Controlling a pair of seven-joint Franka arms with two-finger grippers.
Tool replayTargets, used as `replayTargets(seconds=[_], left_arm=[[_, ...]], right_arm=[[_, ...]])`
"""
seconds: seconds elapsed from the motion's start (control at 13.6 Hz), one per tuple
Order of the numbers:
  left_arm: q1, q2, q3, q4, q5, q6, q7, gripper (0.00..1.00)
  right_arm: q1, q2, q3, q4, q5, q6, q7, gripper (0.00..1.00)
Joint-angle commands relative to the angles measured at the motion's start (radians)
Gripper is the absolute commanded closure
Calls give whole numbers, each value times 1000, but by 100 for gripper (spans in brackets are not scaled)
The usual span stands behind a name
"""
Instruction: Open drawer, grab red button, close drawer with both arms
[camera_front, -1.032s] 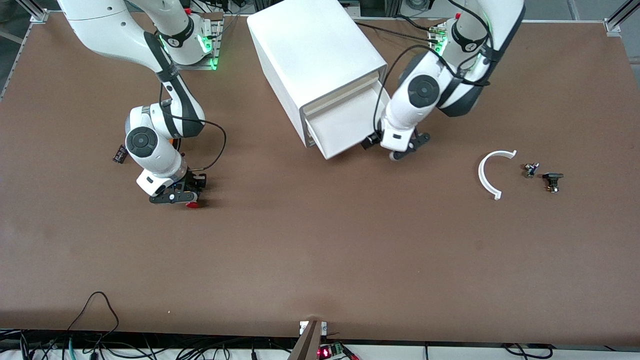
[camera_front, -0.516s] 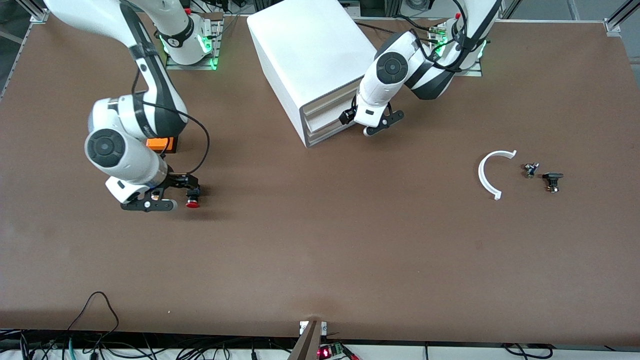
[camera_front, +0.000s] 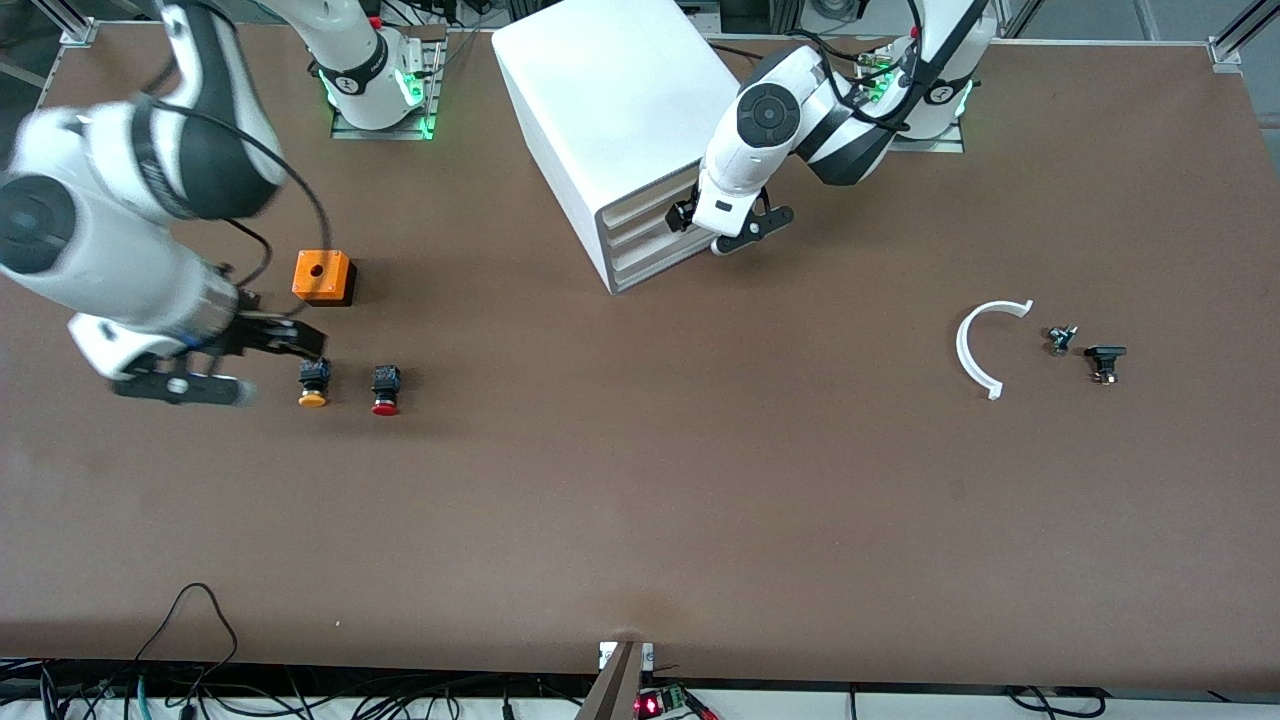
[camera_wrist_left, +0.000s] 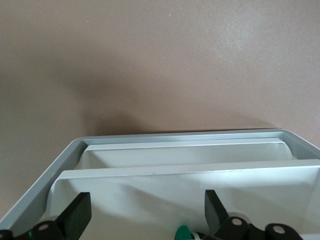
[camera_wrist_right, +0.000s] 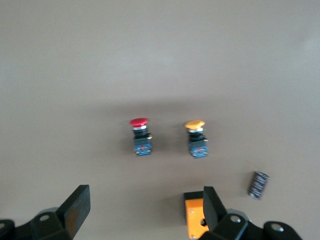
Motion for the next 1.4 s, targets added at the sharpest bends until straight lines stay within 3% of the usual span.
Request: replayTargets(seconds=[0.0, 0.29, 0.44, 0.66, 0.81, 0.96, 1.18, 1.33], left_arm=[[87, -84, 15, -10, -6, 8, 21, 0], [135, -142, 199, 33, 5, 18, 246, 0], [164, -185, 270, 74, 6, -51, 404, 0], [175, -222, 368, 206, 23, -296, 602, 0], [175, -245, 443, 341, 100, -515, 757, 0], [175, -262, 500, 464, 103, -686, 910, 0], [175, -264, 563, 614, 118, -853, 1032, 0], [174, -264, 574, 665, 129, -936, 1075, 0]], right_arm=[[-75, -93, 14, -3, -4, -83, 1, 0], [-104, -128, -33, 66, -31, -215, -128, 0], [-104, -148, -61, 62, -27, -229, -207, 0], [-102, -240, -63, -27, -24, -223, -269, 0], [-101, -314, -56, -114, -25, -203, -269, 0], [-101, -357, -56, -173, -22, -174, -268, 0], [-102, -404, -56, -236, -15, -120, -255, 0], [-102, -400, -61, -234, -7, -114, -239, 0]])
